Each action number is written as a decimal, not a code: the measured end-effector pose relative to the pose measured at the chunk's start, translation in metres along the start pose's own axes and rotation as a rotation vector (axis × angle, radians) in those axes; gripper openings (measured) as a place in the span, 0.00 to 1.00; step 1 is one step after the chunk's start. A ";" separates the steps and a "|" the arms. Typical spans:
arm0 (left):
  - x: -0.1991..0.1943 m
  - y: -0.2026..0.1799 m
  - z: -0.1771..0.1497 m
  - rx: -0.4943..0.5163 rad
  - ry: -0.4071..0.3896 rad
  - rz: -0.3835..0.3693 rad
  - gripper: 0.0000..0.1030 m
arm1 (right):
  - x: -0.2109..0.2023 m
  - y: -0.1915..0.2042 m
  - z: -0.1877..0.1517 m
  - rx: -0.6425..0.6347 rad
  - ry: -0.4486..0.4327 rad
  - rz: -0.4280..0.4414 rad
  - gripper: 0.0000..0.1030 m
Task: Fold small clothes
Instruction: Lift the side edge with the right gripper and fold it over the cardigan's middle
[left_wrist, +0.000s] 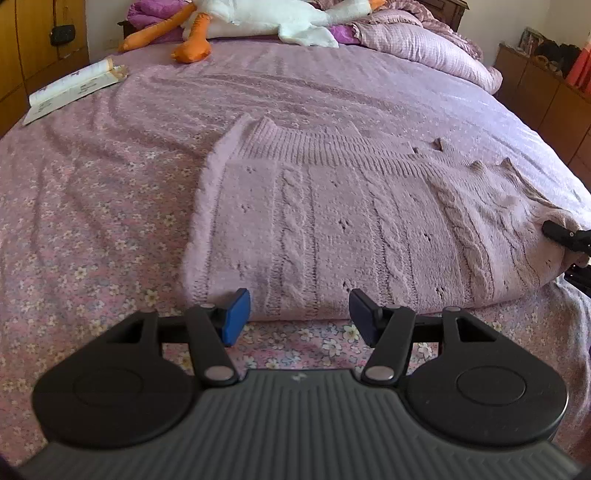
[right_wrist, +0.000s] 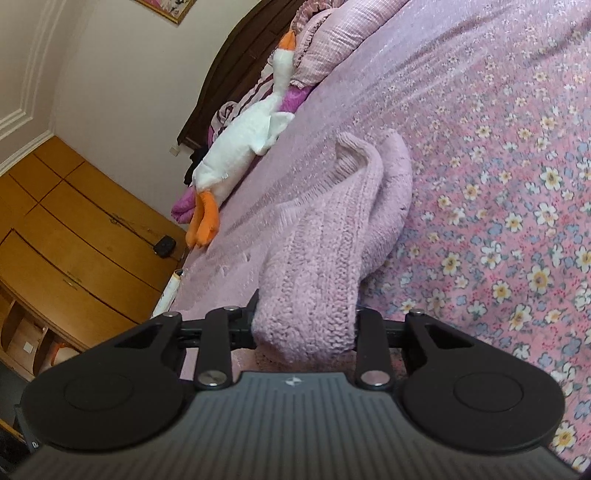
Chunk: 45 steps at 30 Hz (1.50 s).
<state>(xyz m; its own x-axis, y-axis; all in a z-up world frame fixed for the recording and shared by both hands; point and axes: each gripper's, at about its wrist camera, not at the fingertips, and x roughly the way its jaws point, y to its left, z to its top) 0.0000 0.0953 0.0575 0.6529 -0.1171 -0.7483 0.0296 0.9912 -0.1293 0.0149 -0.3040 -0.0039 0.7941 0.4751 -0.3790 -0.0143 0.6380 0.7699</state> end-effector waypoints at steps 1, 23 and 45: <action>-0.001 0.001 0.000 0.000 -0.003 0.002 0.67 | -0.001 0.002 0.001 0.001 -0.003 0.001 0.32; -0.029 0.030 0.023 0.034 -0.089 0.075 0.79 | 0.009 0.097 0.025 -0.195 -0.009 0.039 0.25; -0.056 0.106 0.011 -0.112 -0.161 0.103 0.79 | 0.158 0.271 -0.088 -0.679 0.382 0.100 0.21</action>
<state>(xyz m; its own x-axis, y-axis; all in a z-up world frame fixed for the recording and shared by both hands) -0.0250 0.2077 0.0923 0.7608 0.0046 -0.6490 -0.1220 0.9832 -0.1360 0.0833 -0.0023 0.0997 0.5073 0.6471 -0.5692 -0.5409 0.7532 0.3742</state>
